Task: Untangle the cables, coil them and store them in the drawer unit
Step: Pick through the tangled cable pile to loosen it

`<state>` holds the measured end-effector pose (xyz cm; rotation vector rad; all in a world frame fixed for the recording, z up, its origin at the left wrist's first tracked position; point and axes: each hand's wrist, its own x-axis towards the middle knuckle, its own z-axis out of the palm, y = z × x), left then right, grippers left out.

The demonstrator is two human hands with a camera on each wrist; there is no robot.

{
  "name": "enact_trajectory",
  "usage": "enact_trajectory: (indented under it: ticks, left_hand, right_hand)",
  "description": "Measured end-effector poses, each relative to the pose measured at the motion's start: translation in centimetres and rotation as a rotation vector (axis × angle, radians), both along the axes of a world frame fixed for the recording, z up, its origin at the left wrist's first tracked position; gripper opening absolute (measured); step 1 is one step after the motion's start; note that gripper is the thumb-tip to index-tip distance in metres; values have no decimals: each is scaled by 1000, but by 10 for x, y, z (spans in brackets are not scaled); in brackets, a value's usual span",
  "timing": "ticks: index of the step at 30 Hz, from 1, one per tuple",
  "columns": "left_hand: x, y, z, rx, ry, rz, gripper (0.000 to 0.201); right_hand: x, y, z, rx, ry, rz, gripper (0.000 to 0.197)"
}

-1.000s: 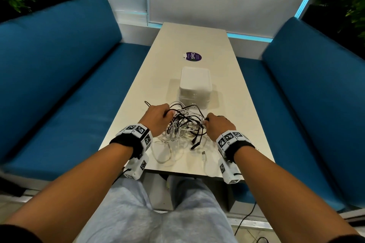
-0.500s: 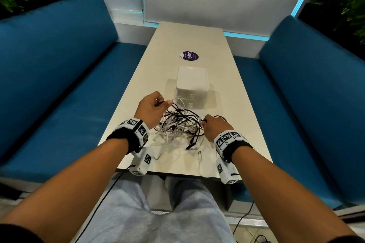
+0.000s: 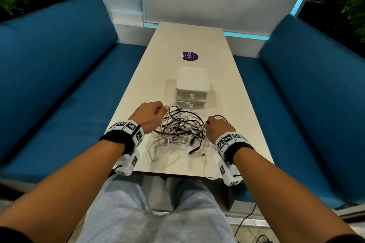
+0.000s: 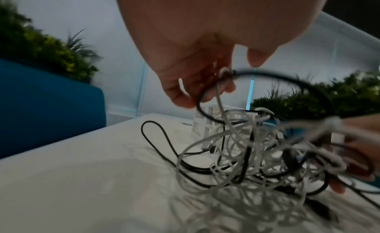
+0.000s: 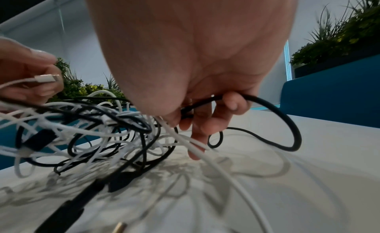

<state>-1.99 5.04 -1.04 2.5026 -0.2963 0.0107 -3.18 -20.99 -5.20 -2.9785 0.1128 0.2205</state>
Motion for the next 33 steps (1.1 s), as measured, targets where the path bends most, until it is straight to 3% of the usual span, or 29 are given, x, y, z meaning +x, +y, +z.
enact_trajectory:
  ticks: [3,5,8,12,15,18,21,27,31,33]
  left_hand:
    - [3,-4,0,179,30,37,16]
    - [2,-13,0,305,-76,51,37]
    - [-6,-44,9,184,-256,-2,40]
    - [-18,-98,6,84,-178,-202,25]
    - [-21,-124,-5,70,-140,-168,25]
    - [-13,-124,-26,269,-134,-83,17]
    - [-6,-117,-39,484,-164,-110,22]
    - [0,-116,-36,648,-195,-193,30]
    - [4,-131,-31,501,-143,-293,50]
    - [2,-138,-33,397,-88,-273,37]
  right_hand:
    - [-1,1,2,54,-13,16,30]
    - [-2,2,5,87,-41,31,30]
    - [-4,2,11,114,-80,78,29]
    - [-6,2,18,158,-131,104,27]
    - [-10,-6,19,200,-130,99,27]
    - [-11,-20,19,245,-145,54,24]
    - [-10,-35,22,245,-140,-12,24]
    - [-5,-62,28,244,-159,-173,24]
    - [-5,-63,26,302,-165,-184,23]
    - [-6,-59,25,316,-172,-158,23]
